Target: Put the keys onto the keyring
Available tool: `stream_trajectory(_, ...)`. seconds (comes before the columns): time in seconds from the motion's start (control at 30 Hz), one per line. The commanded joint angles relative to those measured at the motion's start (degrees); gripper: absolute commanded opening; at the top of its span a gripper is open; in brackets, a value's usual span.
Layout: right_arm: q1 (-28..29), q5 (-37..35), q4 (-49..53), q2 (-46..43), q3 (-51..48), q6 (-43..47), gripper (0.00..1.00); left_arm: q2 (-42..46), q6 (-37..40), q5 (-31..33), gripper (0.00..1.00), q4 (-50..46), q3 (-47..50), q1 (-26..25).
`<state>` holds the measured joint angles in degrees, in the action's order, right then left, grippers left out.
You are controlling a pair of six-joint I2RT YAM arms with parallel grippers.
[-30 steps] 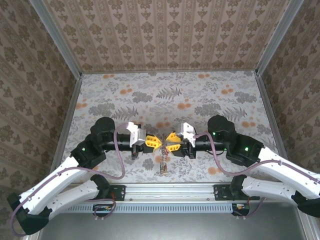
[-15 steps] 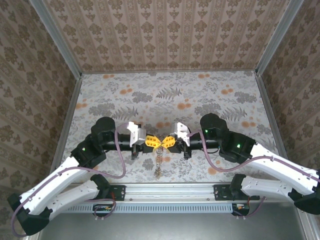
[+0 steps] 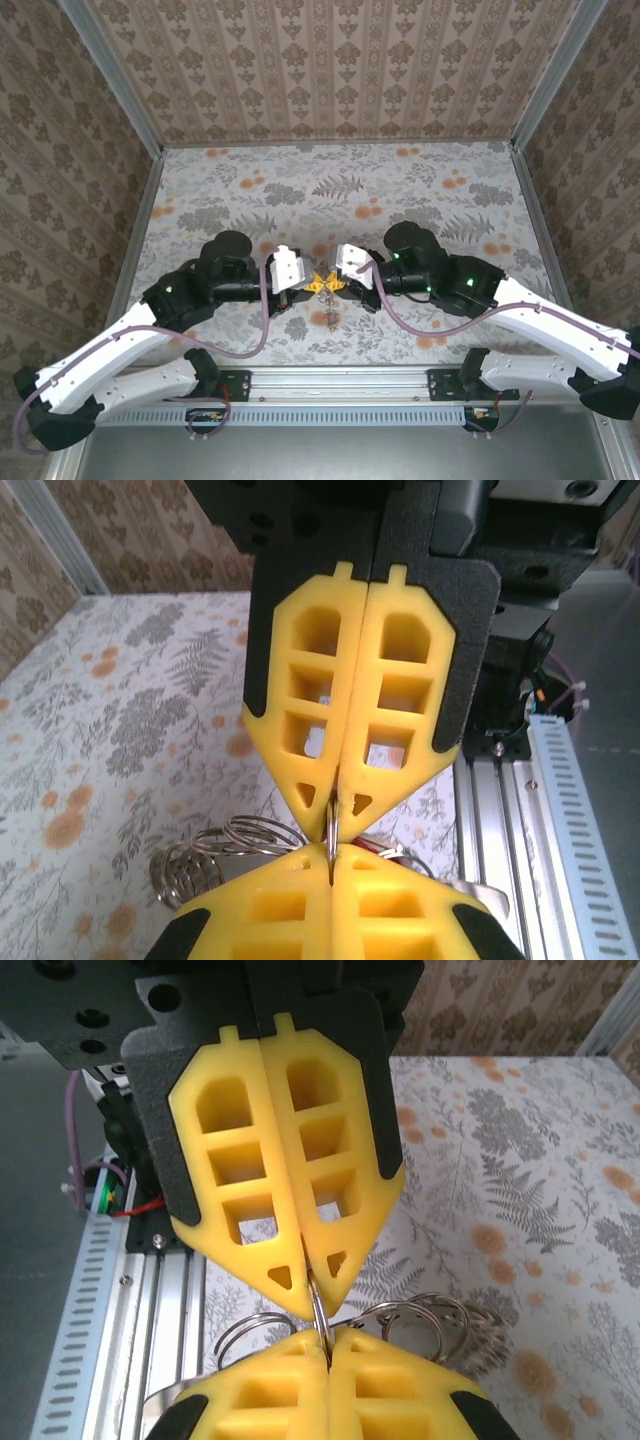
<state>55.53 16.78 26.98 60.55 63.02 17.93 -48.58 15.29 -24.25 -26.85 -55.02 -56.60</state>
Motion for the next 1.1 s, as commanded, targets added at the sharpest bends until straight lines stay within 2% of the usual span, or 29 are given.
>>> stream_trajectory(0.0, 0.79, -2.0, 1.81, 1.05, 2.89, 2.09, 0.0, -1.44, 2.23, 2.01, 0.05, -2.61, -2.62, -0.9)
stream_trajectory(0.1, 1.65, -3.25, 2.62, 2.18, 3.67, 2.61, 0.0, -2.77, 2.38, 1.9, 0.05, -3.03, -3.2, -1.19)
stream_trajectory(0.17, 2.46, -4.52, 3.3, 3.13, 4.3, 3.16, 0.0, -3.45, 2.37, 1.25, 0.0, -3.03, -3.26, -1.34)
stream_trajectory(0.23, 3.17, -5.17, 3.43, 3.77, 4.71, 3.66, 0.0, -3.52, 2.06, 0.59, 0.0, -2.33, -2.77, -1.32)
stream_trajectory(0.4, 3.18, -1.33, 0.98, 0.98, 1.67, 2.86, 0.0, 0.33, 0.23, -4.81, 0.0, 2.94, -0.12, -0.77)
stream_trajectory(0.5, 3.1, 2.36, -0.51, -1.1, -0.21, 2.2, 0.13, 3.09, -1.75, -9.54, 0.0, 6.49, 1.43, 1.19)
stream_trajectory(0.57, 3.12, 4.35, -1.16, -2.01, -0.98, 1.99, 0.16, 4.25, -2.9, -12.09, 0.0, 8.43, 2.16, 2.4)
stream_trajectory(0.73, 3.1, 6.51, -2.71, -3.18, -1.8, 1.33, 0.16, 6.38, -5.51, -17.42, 0.0, 13.24, 4.44, 3.86)
stream_trajectory(1.07, 3.07, 8.14, -6.38, -4.48, -3.03, 0.18, 0.15, 6.62, -8.21, -20.07, 0.0, 19.49, 8.24, 4.09)
